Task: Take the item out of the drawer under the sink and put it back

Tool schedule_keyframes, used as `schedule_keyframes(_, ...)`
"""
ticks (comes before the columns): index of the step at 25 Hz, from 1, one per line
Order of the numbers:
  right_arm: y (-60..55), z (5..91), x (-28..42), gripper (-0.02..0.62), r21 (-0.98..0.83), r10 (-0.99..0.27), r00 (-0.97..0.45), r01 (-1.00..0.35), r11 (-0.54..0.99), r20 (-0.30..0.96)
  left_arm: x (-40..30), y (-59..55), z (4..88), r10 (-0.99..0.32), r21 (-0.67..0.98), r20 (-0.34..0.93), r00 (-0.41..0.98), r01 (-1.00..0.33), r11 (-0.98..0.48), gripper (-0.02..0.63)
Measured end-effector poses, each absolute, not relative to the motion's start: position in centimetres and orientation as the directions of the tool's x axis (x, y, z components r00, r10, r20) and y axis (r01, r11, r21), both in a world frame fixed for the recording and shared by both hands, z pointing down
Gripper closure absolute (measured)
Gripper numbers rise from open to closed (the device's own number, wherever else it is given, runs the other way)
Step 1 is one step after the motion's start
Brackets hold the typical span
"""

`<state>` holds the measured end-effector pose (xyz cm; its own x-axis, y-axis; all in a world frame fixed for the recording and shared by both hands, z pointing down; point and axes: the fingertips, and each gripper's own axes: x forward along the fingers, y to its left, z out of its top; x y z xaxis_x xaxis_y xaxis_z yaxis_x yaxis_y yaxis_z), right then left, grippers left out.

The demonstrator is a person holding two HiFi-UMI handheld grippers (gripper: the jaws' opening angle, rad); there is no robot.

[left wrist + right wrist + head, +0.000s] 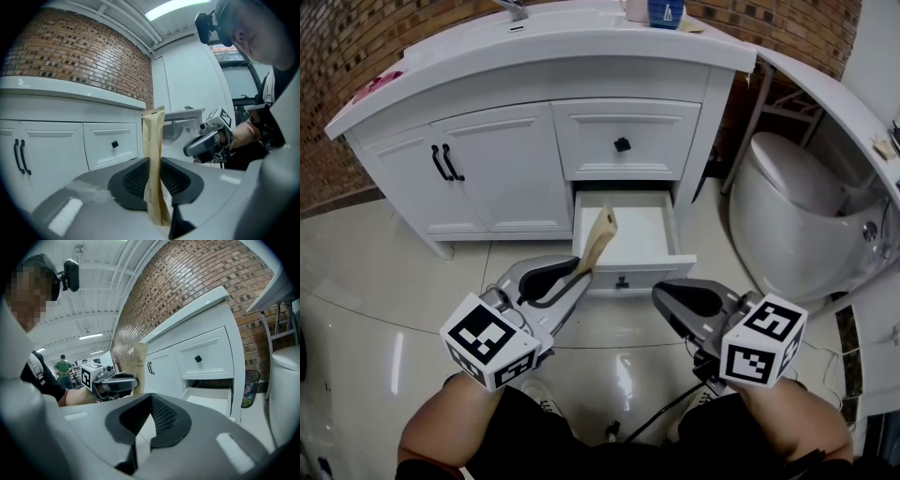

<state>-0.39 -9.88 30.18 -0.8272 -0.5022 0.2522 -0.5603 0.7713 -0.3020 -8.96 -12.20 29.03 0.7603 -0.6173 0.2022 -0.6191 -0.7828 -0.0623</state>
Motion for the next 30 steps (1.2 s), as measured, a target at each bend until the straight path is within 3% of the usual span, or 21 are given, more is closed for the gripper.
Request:
schedule_keyframes(6, -10.1, 30.1, -0.2, 0.592, -0.307, -0.511, -0.823, -0.567, 0.764, 0.25, -10.5, -15.5, 25.7, -0.693, -0.165, 0.158, 0.704, -0.673, -0.721, 0.529)
schedule_keyframes(10, -10.0, 29.9, -0.1, 0.592, -0.307, -0.51, -0.826, -0.563, 0.767, 0.242, -10.6, -17.5, 25.8, -0.67, -0.173, 0.221, 0.709, -0.647, -0.742, 0.529)
schedule_keyframes(17, -9.7, 29.4, -0.1, 0.592, -0.309, -0.5, -0.835, -0.55, 0.776, 0.23, -8.0, -21.8, 26.3, -0.667, -0.324, 0.276, 0.692, -0.586, -0.742, 0.529)
schedule_keyframes(21, -9.7, 29.6, 0.3, 0.592, -0.309, -0.505, -0.831, -0.556, 0.772, 0.234, -6.4, -24.6, 27.9, -0.641, -0.354, 0.266, 0.72, -0.546, -0.76, 0.529)
schedule_keyframes(30, -9.3, 29.5, 1.1, 0.592, -0.318, -0.494, -0.837, -0.546, 0.775, 0.235, -3.7, -31.6, 34.2, -0.643, -0.393, 0.406, 0.65, -0.511, -0.765, 0.529)
